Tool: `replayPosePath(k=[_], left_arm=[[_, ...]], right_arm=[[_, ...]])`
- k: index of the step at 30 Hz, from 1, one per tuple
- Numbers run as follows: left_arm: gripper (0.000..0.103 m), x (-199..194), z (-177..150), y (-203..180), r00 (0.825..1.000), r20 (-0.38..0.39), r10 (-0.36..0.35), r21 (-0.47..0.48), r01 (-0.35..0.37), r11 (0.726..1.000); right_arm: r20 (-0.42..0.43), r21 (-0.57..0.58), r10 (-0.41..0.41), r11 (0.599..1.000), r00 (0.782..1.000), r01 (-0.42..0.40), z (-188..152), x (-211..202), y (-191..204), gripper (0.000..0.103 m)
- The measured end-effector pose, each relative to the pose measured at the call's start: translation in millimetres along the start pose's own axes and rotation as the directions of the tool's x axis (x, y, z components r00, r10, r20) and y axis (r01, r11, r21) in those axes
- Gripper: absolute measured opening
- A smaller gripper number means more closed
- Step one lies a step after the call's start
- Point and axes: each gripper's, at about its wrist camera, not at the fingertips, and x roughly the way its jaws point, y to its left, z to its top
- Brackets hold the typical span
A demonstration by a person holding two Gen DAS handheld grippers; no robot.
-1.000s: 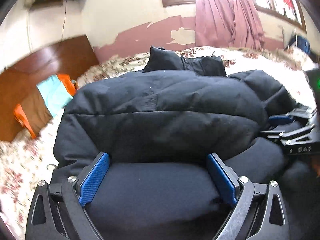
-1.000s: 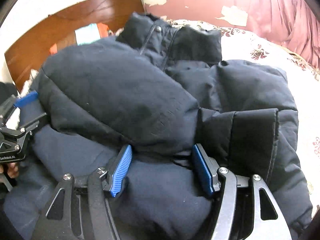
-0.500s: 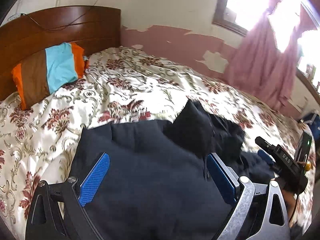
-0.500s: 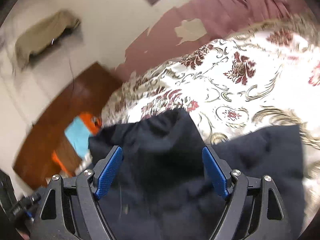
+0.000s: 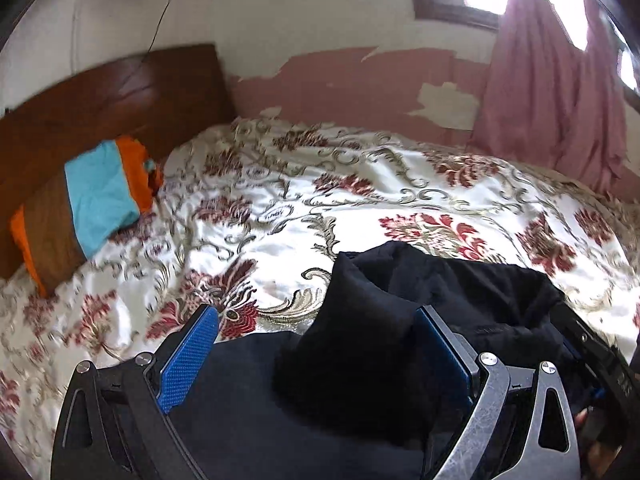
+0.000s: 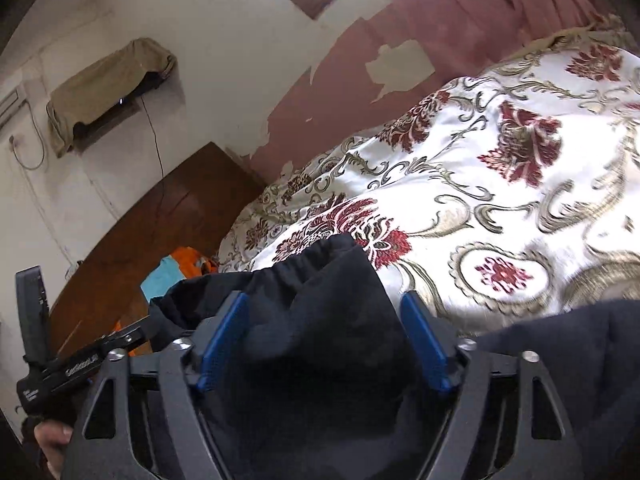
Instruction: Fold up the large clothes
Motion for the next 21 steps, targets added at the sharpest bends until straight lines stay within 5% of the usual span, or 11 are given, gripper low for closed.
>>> replayPosePath(k=[5,7,11,15,21], left_arm=[[0.098,17,0,24,0.999,-0.016,-0.044,-0.157,0.041,0.987],[0.09,20,-3,31,0.997,-0.012,-0.079,-0.193,0.075,0.978],[0.011,19,-7,30,0.975,-0.008,-0.224,-0.197,0.218,0.956],[0.008,-4,-15,30,0.972,0.048,-0.232,-0.17,0.237,0.957],[0.007,-60,-51,67,0.931,0.123,-0.342,-0.217,0.362,0.907]], right_arm=[[-0.001,0.03,-0.009,1.0,1.0,0.009,0,-1,-7,0.026],[-0.001,0.022,-0.02,1.0,1.0,0.02,-3,-3,-4,0.02],[0.038,-0.025,-0.071,0.997,0.997,0.072,-6,-18,13,0.014],[0.062,-0.032,-0.112,0.993,0.992,0.114,-5,-42,27,0.01],[0.05,-0.091,-0.144,0.985,0.988,0.148,-19,-96,52,0.008]])
